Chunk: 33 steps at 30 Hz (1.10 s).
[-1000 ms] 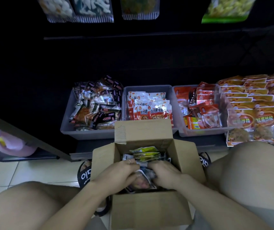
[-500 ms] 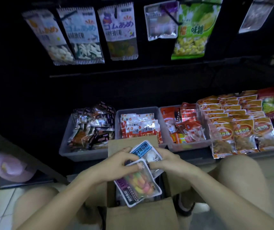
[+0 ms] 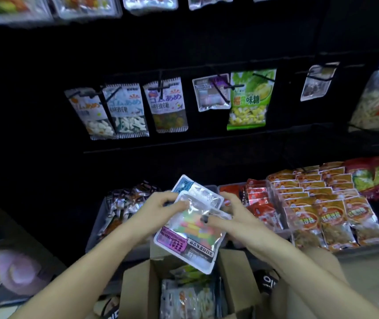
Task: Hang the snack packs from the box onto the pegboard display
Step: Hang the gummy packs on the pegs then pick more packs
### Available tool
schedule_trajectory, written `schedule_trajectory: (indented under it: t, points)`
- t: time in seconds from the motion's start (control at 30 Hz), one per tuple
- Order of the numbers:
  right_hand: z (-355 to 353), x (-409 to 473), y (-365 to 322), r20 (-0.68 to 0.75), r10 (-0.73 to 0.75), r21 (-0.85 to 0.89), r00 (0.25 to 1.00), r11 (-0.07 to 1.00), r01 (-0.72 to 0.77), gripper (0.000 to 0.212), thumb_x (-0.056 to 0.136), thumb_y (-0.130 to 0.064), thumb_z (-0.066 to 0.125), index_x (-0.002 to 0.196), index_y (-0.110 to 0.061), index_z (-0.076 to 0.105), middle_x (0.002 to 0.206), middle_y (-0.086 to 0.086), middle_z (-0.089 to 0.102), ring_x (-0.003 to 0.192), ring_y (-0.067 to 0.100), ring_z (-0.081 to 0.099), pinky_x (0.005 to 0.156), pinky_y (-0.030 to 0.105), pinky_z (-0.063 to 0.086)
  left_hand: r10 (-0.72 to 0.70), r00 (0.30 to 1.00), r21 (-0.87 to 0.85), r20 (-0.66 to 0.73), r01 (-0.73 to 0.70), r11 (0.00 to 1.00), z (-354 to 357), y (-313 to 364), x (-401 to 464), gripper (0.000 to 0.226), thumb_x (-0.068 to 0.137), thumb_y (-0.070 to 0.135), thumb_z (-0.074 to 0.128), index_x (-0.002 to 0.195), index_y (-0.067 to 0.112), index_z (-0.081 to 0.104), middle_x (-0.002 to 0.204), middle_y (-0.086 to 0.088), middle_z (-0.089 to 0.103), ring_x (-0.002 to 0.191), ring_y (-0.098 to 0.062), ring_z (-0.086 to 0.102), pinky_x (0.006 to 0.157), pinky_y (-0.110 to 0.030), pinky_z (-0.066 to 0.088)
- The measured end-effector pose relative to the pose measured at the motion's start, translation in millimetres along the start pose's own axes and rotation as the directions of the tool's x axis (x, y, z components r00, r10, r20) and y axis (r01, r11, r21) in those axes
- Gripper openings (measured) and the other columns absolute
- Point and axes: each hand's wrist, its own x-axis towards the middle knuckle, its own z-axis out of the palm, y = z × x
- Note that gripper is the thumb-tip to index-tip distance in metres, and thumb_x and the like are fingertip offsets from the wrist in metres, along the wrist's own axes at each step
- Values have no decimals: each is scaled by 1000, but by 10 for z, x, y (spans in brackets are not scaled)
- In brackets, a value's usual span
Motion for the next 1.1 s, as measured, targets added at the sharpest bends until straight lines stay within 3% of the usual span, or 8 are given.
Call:
schedule_trajectory:
  t: [0.13, 0.27, 0.33, 0.47, 0.67, 0.83, 1.0, 1.1]
  points:
    - [56, -66, -197, -93, -31, 138, 995, 989, 43, 66, 82, -18, 87, 131, -32, 45, 113, 1, 71, 96, 21, 77, 66, 33, 60, -22, 999, -81, 38, 25, 996, 1, 307, -28, 59, 88, 52, 70, 108, -4, 67, 97, -27, 71, 83, -30, 64, 77, -41, 48]
    - [-12, -83, -297, -106, -48, 264, 993, 962, 74, 51, 84, -3, 81, 121, -24, 55, 113, 12, 73, 101, 31, 75, 94, 57, 58, -95, 994, -170, 60, 104, 980, -26, 501, -71, 37, 103, 40, 63, 114, 6, 71, 110, -27, 74, 93, -42, 70, 80, -53, 51]
    - [-42, -100, -335, -88, -43, 288, 995, 955, 66, 46, 86, -7, 81, 123, -20, 56, 118, 18, 71, 102, 34, 75, 96, 57, 57, -116, 990, -202, 85, 131, 971, -43, 564, -67, 45, 97, 56, 66, 113, 14, 72, 111, -27, 71, 92, -43, 60, 79, -56, 40]
    - [-101, -129, -468, -128, -32, 277, 991, 959, 67, 35, 93, -14, 74, 125, -15, 59, 111, 17, 76, 95, 32, 77, 76, 46, 62, -104, 993, -234, 50, 113, 966, -68, 724, -107, 38, 105, 45, 56, 115, 14, 74, 113, -17, 78, 102, -38, 75, 85, -43, 59]
    - [-76, -161, -669, -314, -148, 101, 938, 977, 188, 15, 95, -23, 71, 110, -20, 73, 98, 5, 80, 90, 25, 78, 88, 51, 62, -67, 995, -135, -75, 57, 989, -140, 958, -97, 34, 102, 46, 60, 100, 18, 80, 104, -8, 81, 102, -31, 76, 102, -51, 56]
    - [-79, -150, -919, -546, -199, 113, 814, 945, 307, 10, 93, -25, 73, 92, -15, 71, 90, 7, 75, 80, 23, 71, 71, 38, 54, 62, 978, -10, -202, -65, 998, -214, 1192, -49, 22, 90, 50, 74, 91, 29, 81, 102, 18, 77, 98, -2, 70, 87, -24, 47]
    - [-37, -77, -1157, -607, -161, 272, 778, 878, 394, 18, 94, -28, 71, 94, -10, 70, 99, 19, 74, 87, 36, 71, 79, 53, 57, 179, 950, 68, -257, -167, 984, -276, 1466, 23, 20, 92, 46, 75, 94, 26, 80, 97, 1, 79, 99, -40, 69, 84, -44, 54]
    - [-62, -85, -1299, -490, -216, 283, 845, 877, 388, 41, 88, -39, 74, 93, 1, 66, 91, 23, 69, 79, 27, 62, 76, 44, 48, 212, 930, 76, -301, -198, 977, -354, 1654, 71, 17, 101, 31, 65, 96, 24, 80, 95, 4, 80, 85, -28, 72, 86, -42, 56]
